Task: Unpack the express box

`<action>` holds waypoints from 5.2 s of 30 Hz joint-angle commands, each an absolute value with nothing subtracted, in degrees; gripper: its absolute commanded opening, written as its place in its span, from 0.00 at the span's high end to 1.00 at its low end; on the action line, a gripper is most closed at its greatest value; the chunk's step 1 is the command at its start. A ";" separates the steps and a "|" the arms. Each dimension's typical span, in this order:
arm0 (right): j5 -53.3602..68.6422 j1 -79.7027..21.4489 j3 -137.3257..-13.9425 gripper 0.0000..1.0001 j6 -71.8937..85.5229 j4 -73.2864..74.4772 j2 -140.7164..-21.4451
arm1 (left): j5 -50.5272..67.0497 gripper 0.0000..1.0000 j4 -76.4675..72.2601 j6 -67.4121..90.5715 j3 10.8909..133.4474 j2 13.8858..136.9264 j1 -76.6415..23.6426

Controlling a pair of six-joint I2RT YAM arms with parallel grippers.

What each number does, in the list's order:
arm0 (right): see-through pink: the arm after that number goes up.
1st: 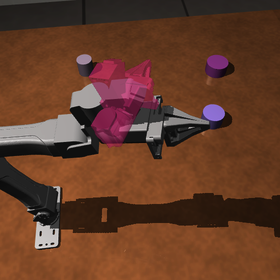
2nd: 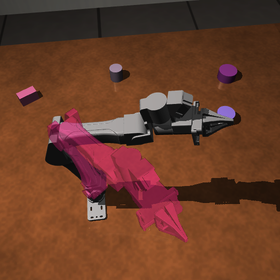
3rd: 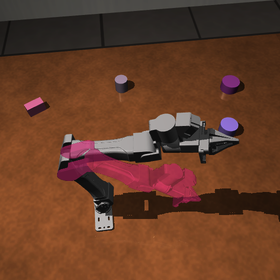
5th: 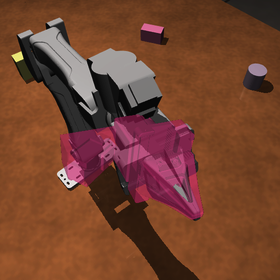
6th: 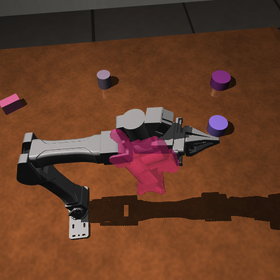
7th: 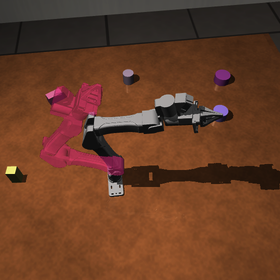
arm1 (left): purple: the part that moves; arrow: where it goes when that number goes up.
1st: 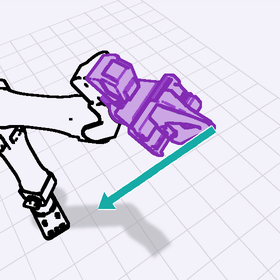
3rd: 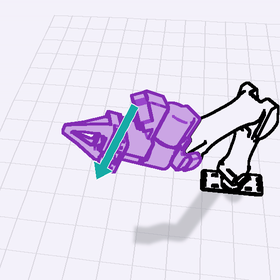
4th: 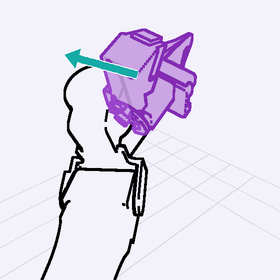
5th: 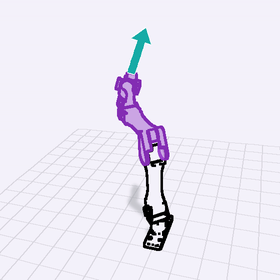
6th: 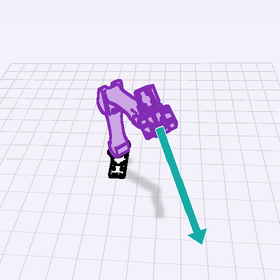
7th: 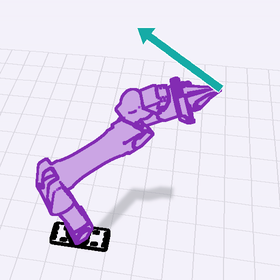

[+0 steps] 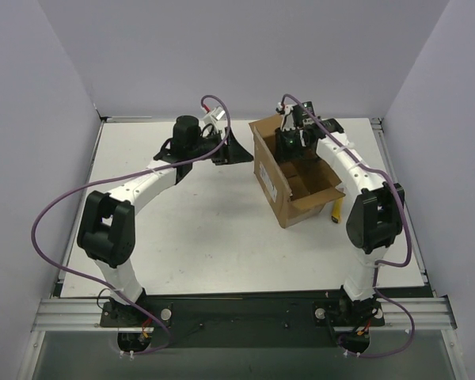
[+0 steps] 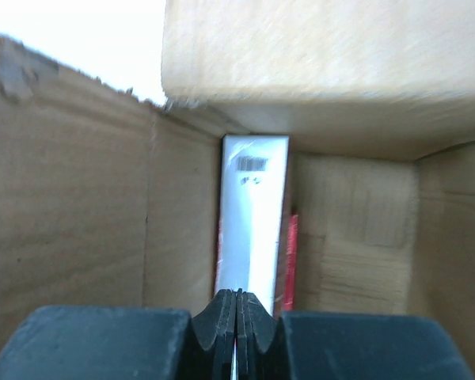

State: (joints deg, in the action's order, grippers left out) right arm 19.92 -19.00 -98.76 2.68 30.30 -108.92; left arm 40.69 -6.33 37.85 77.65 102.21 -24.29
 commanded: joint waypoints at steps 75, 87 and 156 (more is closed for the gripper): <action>26.19 -18.28 -102.65 1.00 5.71 31.29 -103.90 | 37.88 1.00 2.73 32.17 83.58 106.35 -25.22; 26.29 -15.38 -110.98 1.00 10.19 31.99 -95.28 | 37.09 1.00 3.95 32.17 84.99 106.79 -25.49; 4.19 -5.25 -102.13 0.54 -20.58 28.21 -91.69 | 37.70 1.00 4.05 30.15 81.65 103.54 -26.37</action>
State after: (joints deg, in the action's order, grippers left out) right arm -7.44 0.89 -98.45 -24.01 25.85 -99.11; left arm 36.71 3.31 33.34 81.97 105.12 -25.85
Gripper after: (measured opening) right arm 0.470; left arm 0.043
